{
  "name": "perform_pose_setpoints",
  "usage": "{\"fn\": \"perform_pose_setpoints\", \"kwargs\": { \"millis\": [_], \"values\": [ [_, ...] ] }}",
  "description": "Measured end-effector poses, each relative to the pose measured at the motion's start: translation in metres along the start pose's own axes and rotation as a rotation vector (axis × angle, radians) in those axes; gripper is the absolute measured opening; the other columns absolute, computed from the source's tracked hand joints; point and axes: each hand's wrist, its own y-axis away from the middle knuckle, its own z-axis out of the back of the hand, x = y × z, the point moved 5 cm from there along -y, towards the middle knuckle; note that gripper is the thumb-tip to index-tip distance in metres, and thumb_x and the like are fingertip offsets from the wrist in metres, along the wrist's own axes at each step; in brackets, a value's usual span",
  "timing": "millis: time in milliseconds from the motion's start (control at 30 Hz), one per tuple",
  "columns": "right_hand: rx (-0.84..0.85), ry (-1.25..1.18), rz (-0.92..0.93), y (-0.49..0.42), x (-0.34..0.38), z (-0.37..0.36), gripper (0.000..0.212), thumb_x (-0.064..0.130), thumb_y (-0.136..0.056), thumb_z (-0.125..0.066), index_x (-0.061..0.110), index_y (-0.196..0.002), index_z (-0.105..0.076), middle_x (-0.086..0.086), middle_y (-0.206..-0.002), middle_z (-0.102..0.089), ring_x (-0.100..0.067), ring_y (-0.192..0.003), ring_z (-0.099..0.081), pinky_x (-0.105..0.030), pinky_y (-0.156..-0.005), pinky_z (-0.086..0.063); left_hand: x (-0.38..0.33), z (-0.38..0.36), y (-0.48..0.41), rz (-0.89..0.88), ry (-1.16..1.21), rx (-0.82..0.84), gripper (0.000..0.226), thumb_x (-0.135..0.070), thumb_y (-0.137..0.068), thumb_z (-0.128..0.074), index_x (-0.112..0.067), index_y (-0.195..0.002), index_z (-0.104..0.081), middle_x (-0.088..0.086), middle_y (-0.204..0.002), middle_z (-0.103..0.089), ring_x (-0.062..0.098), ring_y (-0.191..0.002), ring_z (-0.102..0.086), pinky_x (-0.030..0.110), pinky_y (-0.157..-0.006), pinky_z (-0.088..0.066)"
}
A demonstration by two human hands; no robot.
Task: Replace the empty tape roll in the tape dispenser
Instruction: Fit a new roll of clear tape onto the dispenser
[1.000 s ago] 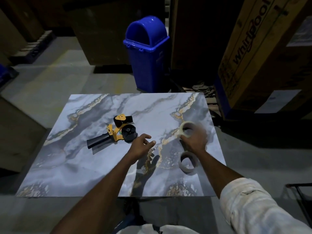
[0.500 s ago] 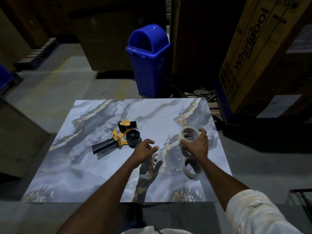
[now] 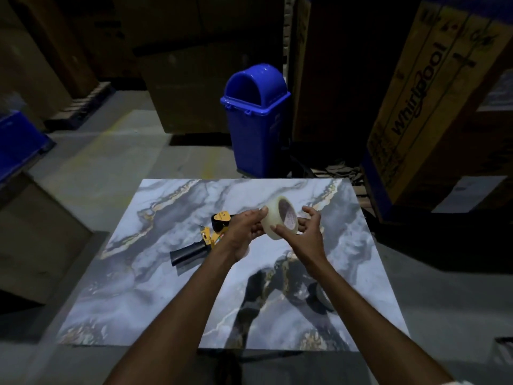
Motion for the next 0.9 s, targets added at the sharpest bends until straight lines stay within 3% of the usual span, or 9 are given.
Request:
{"fn": "perform_pose_setpoints", "kwargs": {
  "millis": [167,300,367,500,633,767,900],
  "values": [
    [0.075,0.042,0.011,-0.002,0.015,-0.013,0.081,0.05,-0.073,-0.085,0.036,-0.138,-0.038,0.005,-0.127,-0.056,-0.012,-0.115,-0.057,-0.035,-0.095,-0.051,-0.013,0.002,-0.002,-0.003,0.081,0.008,0.031,-0.029,-0.088,-0.074,-0.005,-0.108,-0.07,0.014,-0.101,-0.074,0.026,-0.09,-0.07,0.035,-0.079,-0.057],
    [-0.063,0.039,0.115,-0.007,0.04,-0.022,0.036,0.058,-0.083,-0.072,0.025,-0.099,-0.071,0.009,-0.097,-0.072,-0.007,-0.092,-0.065,-0.035,-0.079,-0.056,-0.021,0.009,-0.007,-0.015,0.072,-0.001,0.023,-0.023,-0.094,-0.071,-0.005,-0.108,-0.071,0.009,-0.096,-0.076,0.022,-0.087,-0.07,0.03,-0.071,-0.056],
    [-0.033,-0.025,0.025,-0.015,0.046,-0.034,0.037,0.055,-0.085,-0.072,0.018,-0.085,-0.075,0.001,-0.083,-0.075,-0.009,-0.08,-0.066,-0.038,-0.074,-0.055,-0.027,0.013,-0.01,-0.027,0.042,0.014,0.023,-0.021,-0.095,-0.069,-0.003,-0.11,-0.071,0.006,-0.091,-0.076,0.018,-0.08,-0.071,0.027,-0.068,-0.055],
    [-0.013,-0.099,-0.058,-0.035,0.051,-0.052,0.032,0.045,-0.086,-0.075,0.013,-0.086,-0.078,-0.009,-0.089,-0.077,-0.015,-0.08,-0.065,-0.035,-0.069,-0.052,-0.038,0.028,-0.02,-0.033,0.027,0.047,0.026,-0.015,-0.097,-0.065,0.002,-0.115,-0.07,0.009,-0.093,-0.076,0.02,-0.081,-0.072,0.031,-0.074,-0.056],
    [0.005,-0.062,-0.011,-0.045,0.06,-0.068,0.025,0.039,-0.087,-0.076,0.014,-0.086,-0.079,-0.006,-0.084,-0.076,-0.01,-0.076,-0.065,-0.029,-0.067,-0.051,-0.047,0.045,-0.034,-0.026,0.087,0.089,0.026,-0.014,-0.1,-0.058,0.004,-0.115,-0.069,0.012,-0.097,-0.074,0.021,-0.082,-0.07,0.031,-0.075,-0.056],
    [0.025,0.107,0.131,-0.051,0.072,-0.088,0.021,0.038,-0.089,-0.075,0.017,-0.089,-0.078,0.004,-0.08,-0.075,-0.01,-0.074,-0.067,-0.027,-0.066,-0.054,-0.05,0.059,-0.045,0.018,0.179,0.114,0.024,-0.015,-0.101,-0.051,-0.008,-0.093,-0.072,0.005,-0.083,-0.074,0.016,-0.069,-0.068,0.023,-0.058,-0.054],
    [-0.02,0.361,0.363,-0.054,0.083,-0.104,0.016,0.031,-0.089,-0.074,0.016,-0.096,-0.078,0.004,-0.083,-0.071,-0.012,-0.079,-0.062,-0.014,-0.066,-0.047,-0.048,0.074,-0.058,0.018,0.255,0.131,0.029,-0.016,-0.102,-0.049,-0.011,-0.092,-0.076,0.007,-0.086,-0.075,0.018,-0.077,-0.069,0.025,-0.063,-0.054]
  ]
}}
